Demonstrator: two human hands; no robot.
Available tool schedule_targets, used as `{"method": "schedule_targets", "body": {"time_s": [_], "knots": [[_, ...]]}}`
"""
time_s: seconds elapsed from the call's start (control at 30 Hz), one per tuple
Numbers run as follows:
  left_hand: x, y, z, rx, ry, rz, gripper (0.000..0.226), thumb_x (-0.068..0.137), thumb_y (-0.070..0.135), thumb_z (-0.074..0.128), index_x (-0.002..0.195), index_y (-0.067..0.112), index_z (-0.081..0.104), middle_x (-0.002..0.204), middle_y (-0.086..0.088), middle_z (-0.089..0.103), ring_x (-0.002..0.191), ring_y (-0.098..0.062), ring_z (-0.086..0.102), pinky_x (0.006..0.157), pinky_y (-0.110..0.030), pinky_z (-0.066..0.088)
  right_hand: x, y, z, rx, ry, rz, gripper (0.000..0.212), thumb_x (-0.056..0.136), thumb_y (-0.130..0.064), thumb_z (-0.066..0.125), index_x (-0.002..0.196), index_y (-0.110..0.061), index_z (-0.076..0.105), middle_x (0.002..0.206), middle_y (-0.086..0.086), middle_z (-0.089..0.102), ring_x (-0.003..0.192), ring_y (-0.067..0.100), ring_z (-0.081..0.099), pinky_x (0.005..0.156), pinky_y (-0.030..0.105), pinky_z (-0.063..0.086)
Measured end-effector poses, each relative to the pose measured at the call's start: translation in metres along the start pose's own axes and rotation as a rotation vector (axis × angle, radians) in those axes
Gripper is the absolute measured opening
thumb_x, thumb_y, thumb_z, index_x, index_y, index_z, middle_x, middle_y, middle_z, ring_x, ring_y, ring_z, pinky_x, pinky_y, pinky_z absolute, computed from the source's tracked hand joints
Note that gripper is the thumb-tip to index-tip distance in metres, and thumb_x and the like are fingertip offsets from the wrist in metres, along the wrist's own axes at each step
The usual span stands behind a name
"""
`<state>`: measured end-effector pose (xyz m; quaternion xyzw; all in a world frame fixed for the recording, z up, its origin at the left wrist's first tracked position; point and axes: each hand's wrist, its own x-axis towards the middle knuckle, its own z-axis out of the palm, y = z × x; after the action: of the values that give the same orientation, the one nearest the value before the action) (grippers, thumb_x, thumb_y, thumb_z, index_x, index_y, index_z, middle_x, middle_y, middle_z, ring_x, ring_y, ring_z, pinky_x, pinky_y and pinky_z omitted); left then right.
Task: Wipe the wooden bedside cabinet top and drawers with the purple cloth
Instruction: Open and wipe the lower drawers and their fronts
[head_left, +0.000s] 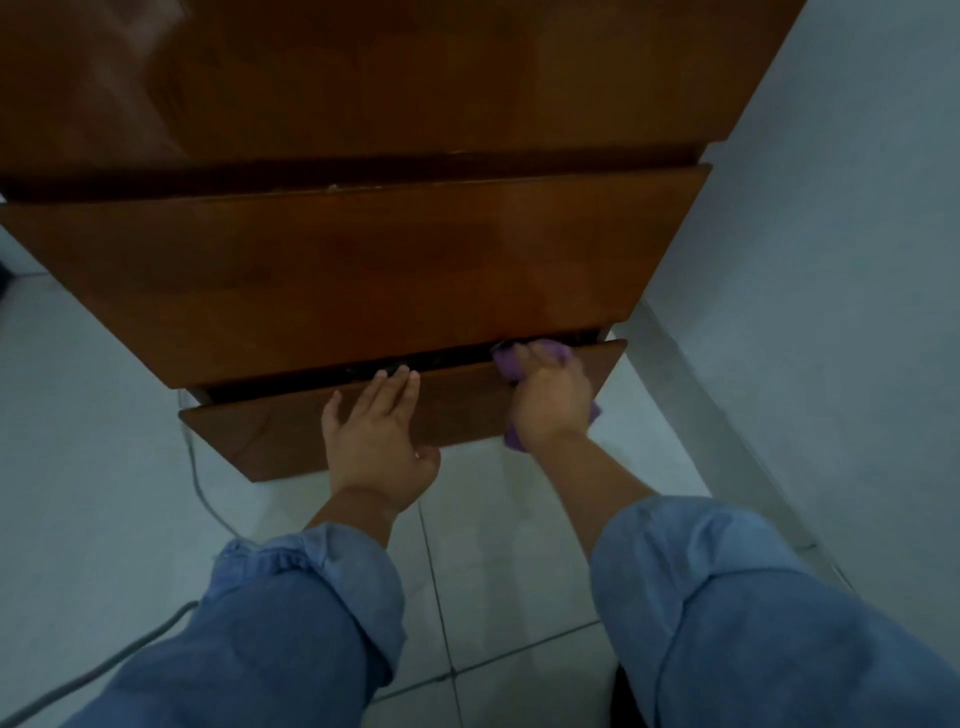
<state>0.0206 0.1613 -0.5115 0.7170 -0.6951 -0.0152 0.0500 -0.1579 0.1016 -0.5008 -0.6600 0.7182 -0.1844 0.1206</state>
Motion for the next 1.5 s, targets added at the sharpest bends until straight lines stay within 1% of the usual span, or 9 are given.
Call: {"method": "schedule_targets", "body": {"time_s": [0.07, 0.27, 0.63, 0.93, 1.1, 1.17, 1.23, 1.33, 1.5], "knots": [[0.003, -0.001, -0.005, -0.022, -0.030, 0.011, 0.079, 0.081, 0.048, 0.047, 0.151, 0.030, 0.016, 0.158, 0.012, 0.015, 0.146, -0.007, 0.009, 0.115, -0.047, 0.005, -0.010, -0.021, 0.010, -0.065, -0.096, -0.178, 0.057, 0.088, -0.014, 0.045, 0.143, -0.030, 0.036, 0.150, -0.004, 0.037, 0.134, 0.029, 0.031, 0.104, 0.037, 0.035], [-0.006, -0.042, -0.027, 0.052, -0.062, 0.004, 0.080, 0.087, 0.038, 0.048, 0.152, 0.018, 0.006, 0.160, 0.004, 0.010, 0.146, -0.011, 0.009, 0.118, -0.043, 0.005, -0.006, -0.034, -0.001, -0.132, -0.283, -0.171, 0.063, 0.088, -0.011, 0.048, 0.145, -0.030, 0.032, 0.154, -0.005, 0.030, 0.137, 0.029, 0.028, 0.109, 0.039, 0.033], [-0.026, -0.089, -0.025, -0.037, -0.147, -0.106, 0.088, 0.081, 0.044, 0.052, 0.152, 0.021, 0.004, 0.161, 0.007, 0.001, 0.147, -0.011, 0.000, 0.117, -0.044, 0.002, -0.025, -0.057, 0.019, -0.092, -0.175, -0.013, 0.063, 0.089, -0.011, 0.042, 0.146, -0.035, 0.028, 0.156, -0.010, 0.025, 0.135, 0.030, 0.027, 0.104, 0.040, 0.031], [-0.030, -0.104, -0.027, -0.076, -0.067, -0.136, 0.086, 0.080, 0.033, 0.056, 0.151, 0.018, 0.011, 0.160, 0.002, 0.011, 0.146, -0.015, 0.011, 0.118, -0.042, 0.005, -0.051, -0.132, 0.048, -0.130, -0.359, -0.250, 0.067, 0.090, -0.009, 0.041, 0.148, -0.036, 0.021, 0.157, -0.014, 0.020, 0.135, 0.031, 0.026, 0.101, 0.043, 0.030], [-0.041, -0.139, -0.025, -0.520, 0.080, -0.582, 0.080, 0.081, 0.037, 0.058, 0.148, 0.015, 0.021, 0.155, -0.005, 0.026, 0.139, -0.027, 0.031, 0.115, -0.047, 0.021, -0.048, -0.128, 0.043, -0.115, -0.401, -0.245, 0.067, 0.091, -0.009, 0.040, 0.147, -0.041, 0.021, 0.156, -0.018, 0.019, 0.133, 0.028, 0.028, 0.101, 0.042, 0.029], [-0.041, -0.140, -0.026, -0.808, 0.090, -0.615, 0.064, 0.079, 0.043, 0.054, 0.137, 0.023, 0.039, 0.132, 0.005, 0.050, 0.119, -0.022, 0.049, 0.101, -0.038, 0.036, -0.050, -0.131, 0.045, -0.099, -0.391, -0.225, 0.066, 0.091, -0.009, 0.040, 0.146, -0.041, 0.021, 0.156, -0.019, 0.019, 0.133, 0.029, 0.029, 0.101, 0.044, 0.030], [-0.041, -0.139, -0.029, -1.024, 0.118, -0.653, 0.064, 0.071, 0.040, 0.046, 0.134, 0.028, 0.046, 0.110, 0.009, 0.052, 0.105, -0.018, 0.050, 0.089, -0.032, 0.037, -0.051, -0.133, 0.046, -0.095, -0.377, -0.207, 0.064, 0.092, -0.010, 0.039, 0.146, -0.041, 0.022, 0.156, -0.019, 0.020, 0.133, 0.029, 0.029, 0.102, 0.045, 0.029], [-0.039, -0.146, -0.027, -1.182, 0.122, -0.727, 0.062, 0.073, 0.033, 0.039, 0.135, 0.032, 0.048, 0.126, 0.002, 0.057, 0.115, -0.026, 0.052, 0.099, -0.039, 0.042, -0.053, -0.140, 0.048, -0.100, -0.371, -0.180, 0.064, 0.092, -0.009, 0.039, 0.147, -0.039, 0.022, 0.157, -0.016, 0.020, 0.135, 0.031, 0.026, 0.105, 0.047, 0.028], [-0.032, -0.148, -0.029, -1.338, 0.170, -0.810, 0.032, 0.099, 0.025, 0.031, 0.109, 0.022, 0.062, 0.097, 0.007, 0.059, 0.086, -0.015, 0.053, 0.082, -0.023, 0.043, -0.069, -0.178, 0.058, -0.079, -0.442, -0.316, 0.068, 0.088, -0.007, 0.044, 0.147, -0.037, 0.026, 0.157, -0.016, 0.020, 0.140, 0.030, 0.019, 0.107, 0.046, 0.025]]}}
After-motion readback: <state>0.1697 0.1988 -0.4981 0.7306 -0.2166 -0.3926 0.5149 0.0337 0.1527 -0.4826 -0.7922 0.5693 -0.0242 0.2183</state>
